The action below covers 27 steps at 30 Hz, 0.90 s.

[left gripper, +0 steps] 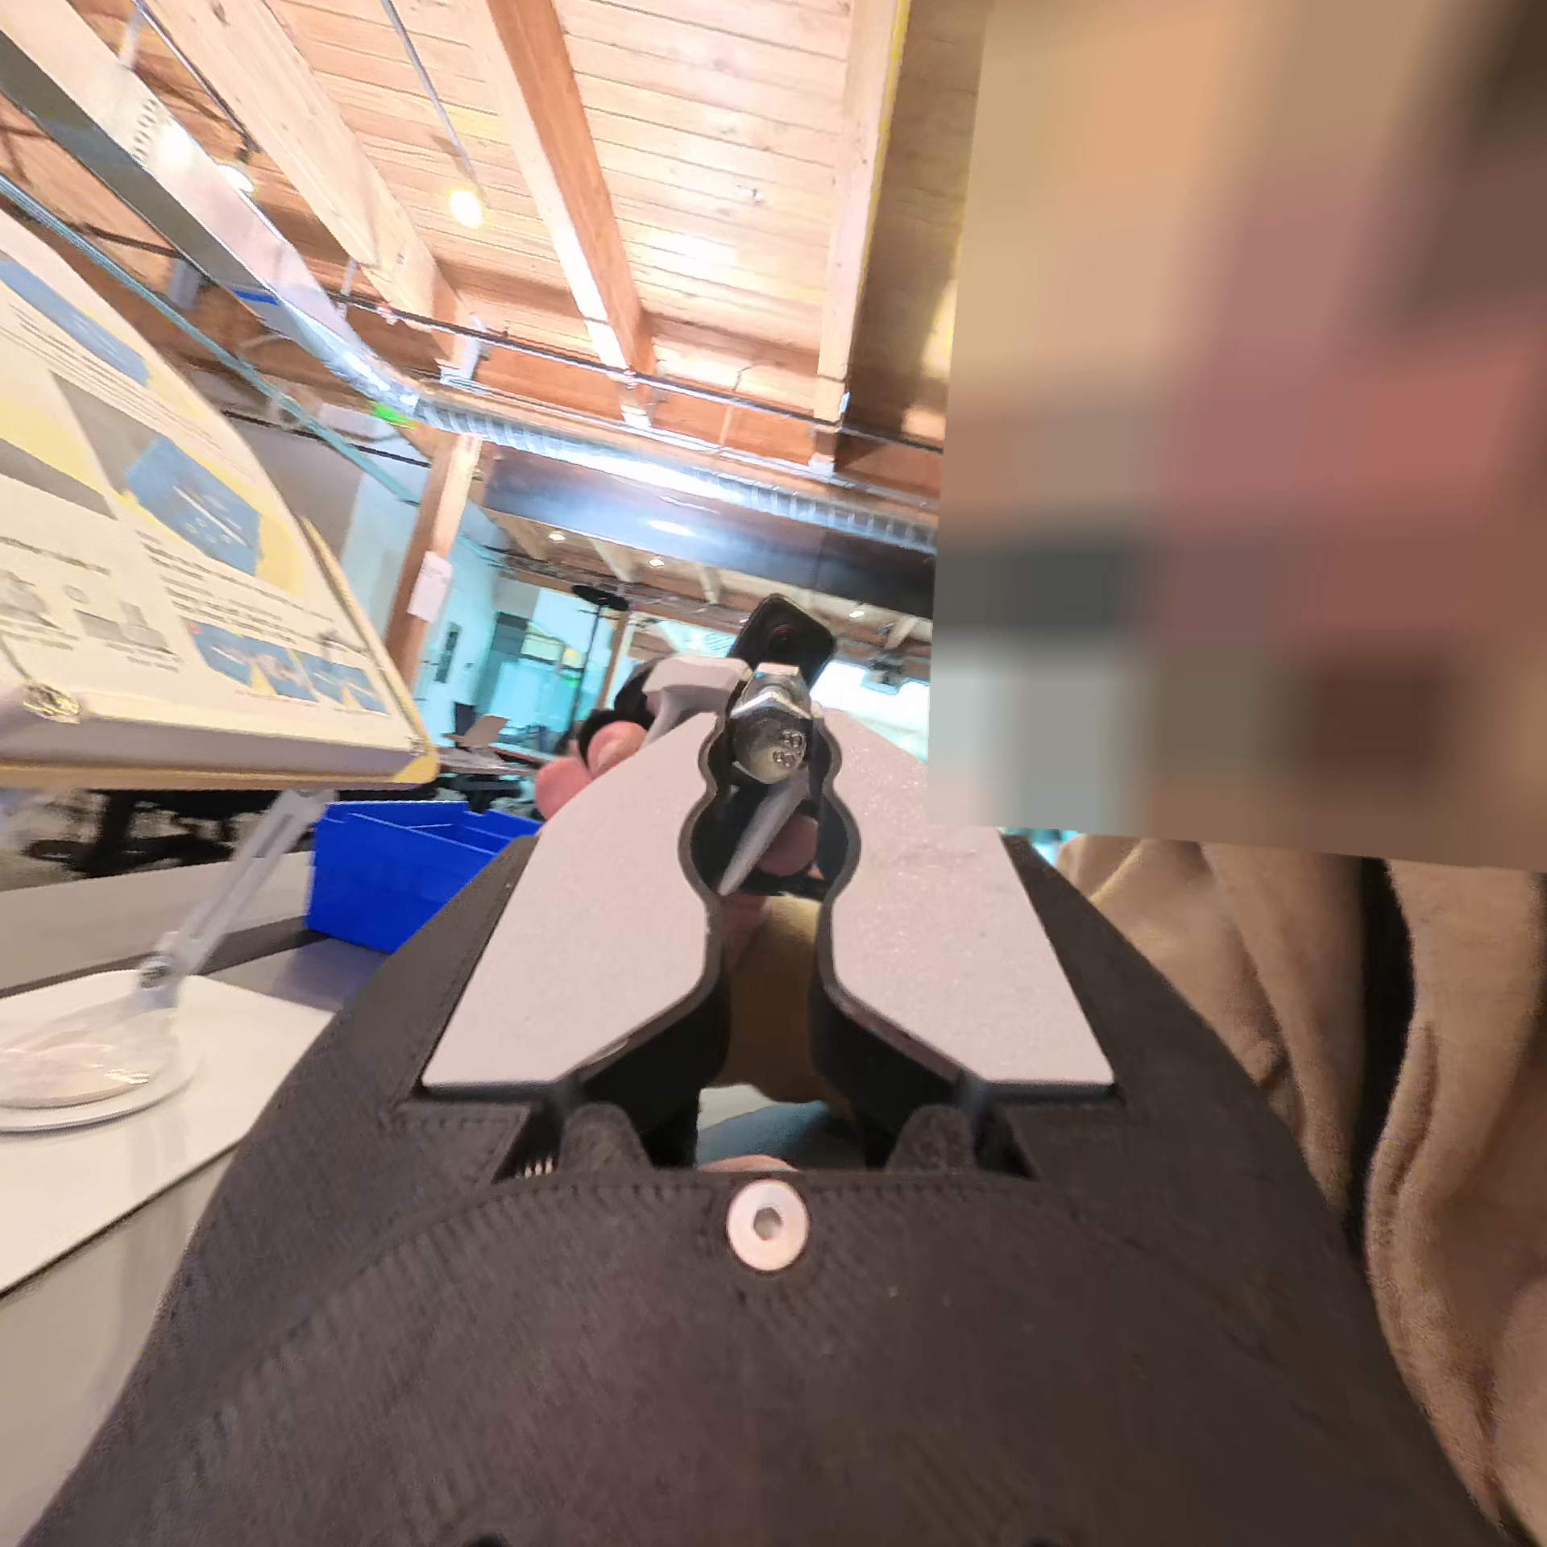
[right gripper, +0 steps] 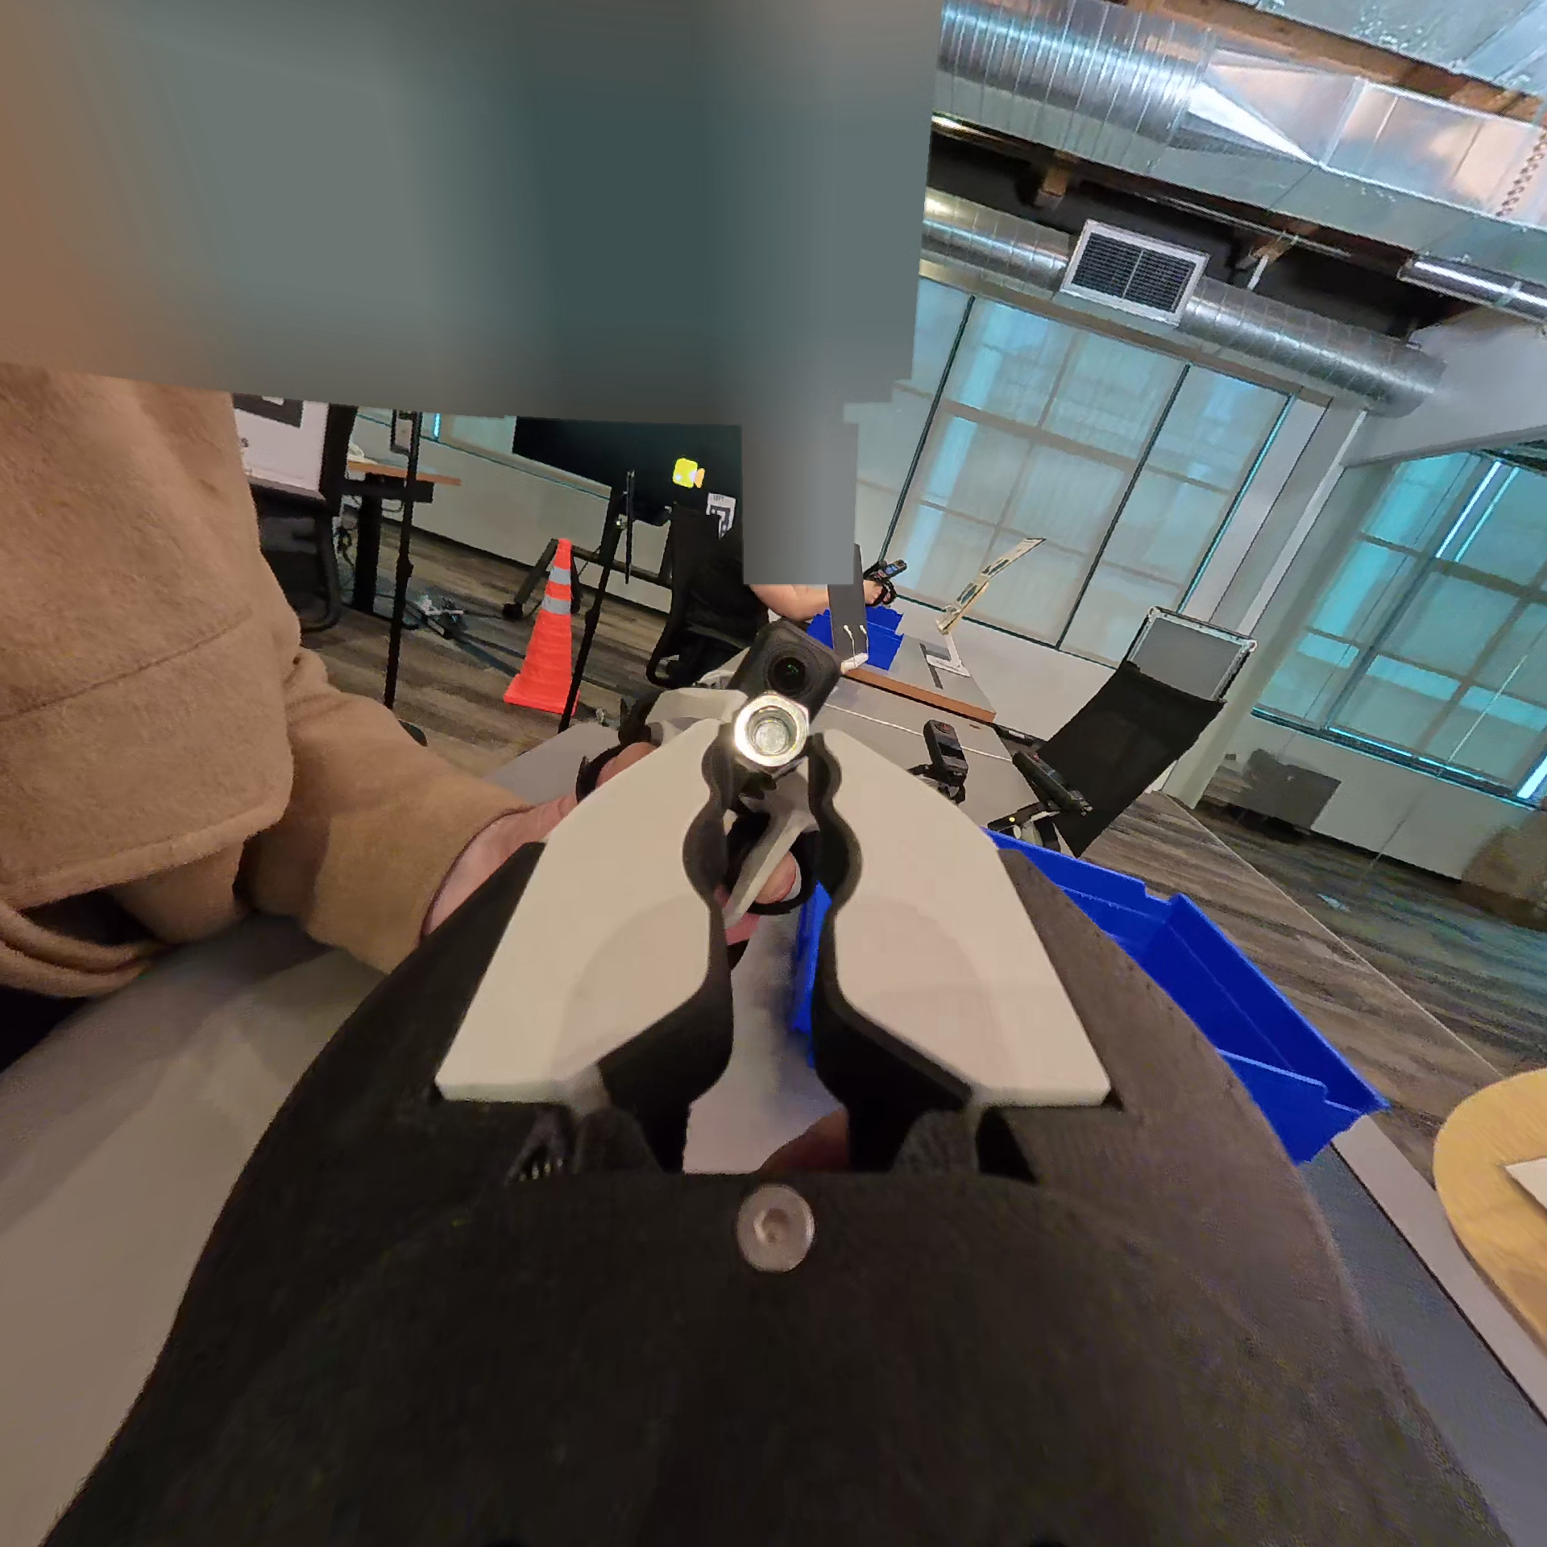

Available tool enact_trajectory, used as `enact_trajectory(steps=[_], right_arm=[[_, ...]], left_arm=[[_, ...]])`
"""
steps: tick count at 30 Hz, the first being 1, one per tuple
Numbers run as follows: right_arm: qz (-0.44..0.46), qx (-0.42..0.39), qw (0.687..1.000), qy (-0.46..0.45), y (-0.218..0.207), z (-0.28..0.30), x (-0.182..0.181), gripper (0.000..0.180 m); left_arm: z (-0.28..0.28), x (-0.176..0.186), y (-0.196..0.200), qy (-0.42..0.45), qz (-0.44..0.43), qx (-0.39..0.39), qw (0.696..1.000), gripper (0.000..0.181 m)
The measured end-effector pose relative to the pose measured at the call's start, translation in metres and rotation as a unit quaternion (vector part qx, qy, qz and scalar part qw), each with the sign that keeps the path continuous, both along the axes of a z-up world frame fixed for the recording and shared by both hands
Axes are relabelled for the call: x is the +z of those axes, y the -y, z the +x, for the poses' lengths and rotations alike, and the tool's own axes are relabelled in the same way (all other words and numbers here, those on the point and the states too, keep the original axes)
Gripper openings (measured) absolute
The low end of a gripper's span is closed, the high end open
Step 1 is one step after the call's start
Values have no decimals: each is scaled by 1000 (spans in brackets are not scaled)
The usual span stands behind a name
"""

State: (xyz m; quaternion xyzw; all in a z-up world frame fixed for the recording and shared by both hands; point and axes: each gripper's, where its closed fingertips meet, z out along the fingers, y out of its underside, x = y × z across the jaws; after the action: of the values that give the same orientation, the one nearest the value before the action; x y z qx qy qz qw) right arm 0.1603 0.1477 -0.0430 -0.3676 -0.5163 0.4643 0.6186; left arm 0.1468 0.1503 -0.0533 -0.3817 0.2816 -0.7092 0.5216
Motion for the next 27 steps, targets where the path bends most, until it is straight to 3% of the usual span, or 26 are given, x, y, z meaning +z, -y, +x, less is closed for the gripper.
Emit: enact_trajectory(steps=[15,27], right_arm=[[-98,20,991,-83,-4,-3,8,17],[-173,52,975,-131,-6,-2,14,17]], left_arm=[[1,12,-5,-25,57,91,994,17],[4,18,-5,-71,129,180,973,17]])
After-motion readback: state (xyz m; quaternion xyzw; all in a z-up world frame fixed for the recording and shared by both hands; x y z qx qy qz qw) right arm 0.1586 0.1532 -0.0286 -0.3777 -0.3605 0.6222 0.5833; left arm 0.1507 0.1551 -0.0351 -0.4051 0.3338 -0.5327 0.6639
